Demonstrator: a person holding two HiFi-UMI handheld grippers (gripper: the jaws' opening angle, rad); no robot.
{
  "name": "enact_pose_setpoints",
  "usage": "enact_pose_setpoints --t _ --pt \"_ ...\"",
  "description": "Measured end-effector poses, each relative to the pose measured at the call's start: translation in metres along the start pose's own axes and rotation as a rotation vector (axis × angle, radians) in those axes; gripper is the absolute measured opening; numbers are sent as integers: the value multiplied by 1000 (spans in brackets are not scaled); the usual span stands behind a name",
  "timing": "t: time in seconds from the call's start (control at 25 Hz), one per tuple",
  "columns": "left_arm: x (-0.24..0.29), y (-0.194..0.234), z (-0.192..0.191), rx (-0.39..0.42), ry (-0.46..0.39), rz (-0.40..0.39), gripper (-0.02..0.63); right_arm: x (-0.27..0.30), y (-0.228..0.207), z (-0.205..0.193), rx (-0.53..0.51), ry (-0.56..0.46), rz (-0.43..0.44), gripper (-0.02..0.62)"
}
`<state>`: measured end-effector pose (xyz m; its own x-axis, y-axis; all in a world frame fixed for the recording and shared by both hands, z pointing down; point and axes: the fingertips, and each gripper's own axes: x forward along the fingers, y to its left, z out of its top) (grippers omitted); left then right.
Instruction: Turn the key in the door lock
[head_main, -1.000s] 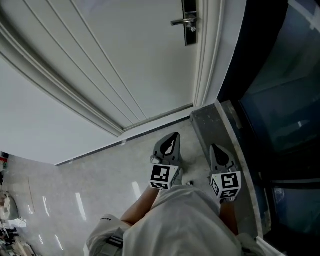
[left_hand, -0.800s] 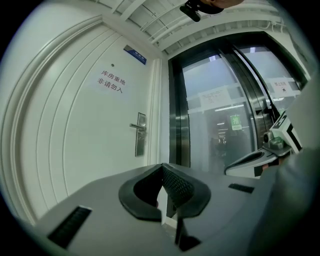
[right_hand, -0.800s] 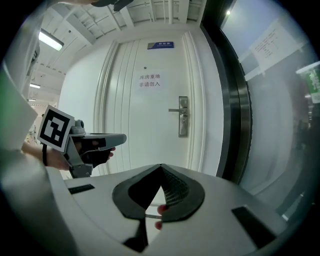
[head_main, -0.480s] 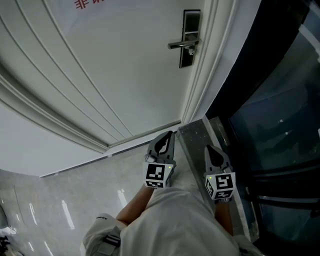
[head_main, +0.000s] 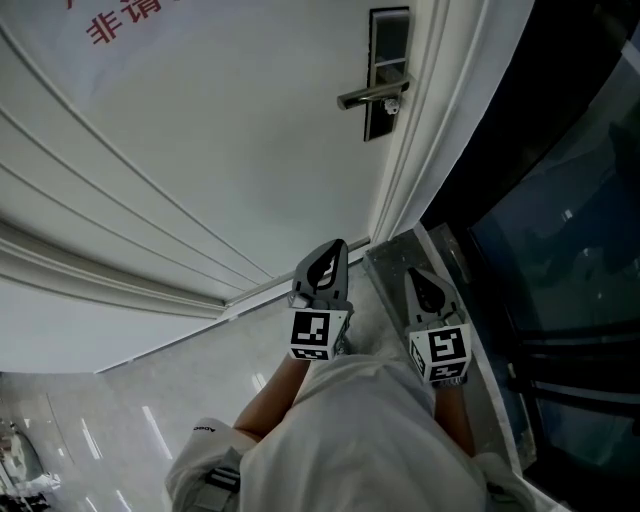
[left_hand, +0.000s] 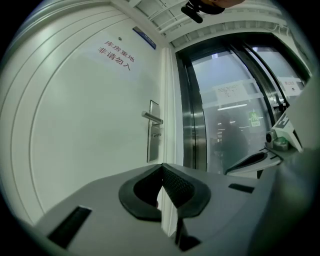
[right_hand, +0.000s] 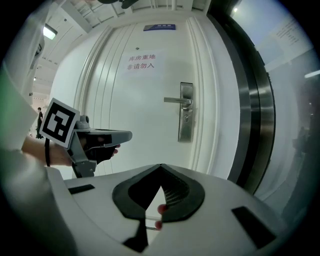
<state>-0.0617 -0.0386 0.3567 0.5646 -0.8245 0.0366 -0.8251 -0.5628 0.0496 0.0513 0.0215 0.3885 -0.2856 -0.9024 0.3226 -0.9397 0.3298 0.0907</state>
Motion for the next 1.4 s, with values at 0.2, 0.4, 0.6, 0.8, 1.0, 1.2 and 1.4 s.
enact_pose_setpoints --t 0.2,0.4,0.6,0.8,1.0,1.2,1.4 --pt "19 9 -4 3 15 -6 6 24 -5 -3 -25 24 14 -8" --pt "40 21 -1 16 20 36 6 52 -31 1 -15 15 26 -8" --pt "64 30 9 23 19 83 6 89 -59 18 -40 -5 61 -8" --pt "88 45 22 30 9 133 6 124 -73 51 -83 -45 94 -8" --pt "105 54 30 41 9 175 6 151 -81 79 -356 -57 54 -8" --pt "115 55 43 70 -11 189 6 170 -97 120 -662 -106 0 -8" --pt "116 60 48 69 -26 235 6 180 -101 147 -918 -122 -11 -8"
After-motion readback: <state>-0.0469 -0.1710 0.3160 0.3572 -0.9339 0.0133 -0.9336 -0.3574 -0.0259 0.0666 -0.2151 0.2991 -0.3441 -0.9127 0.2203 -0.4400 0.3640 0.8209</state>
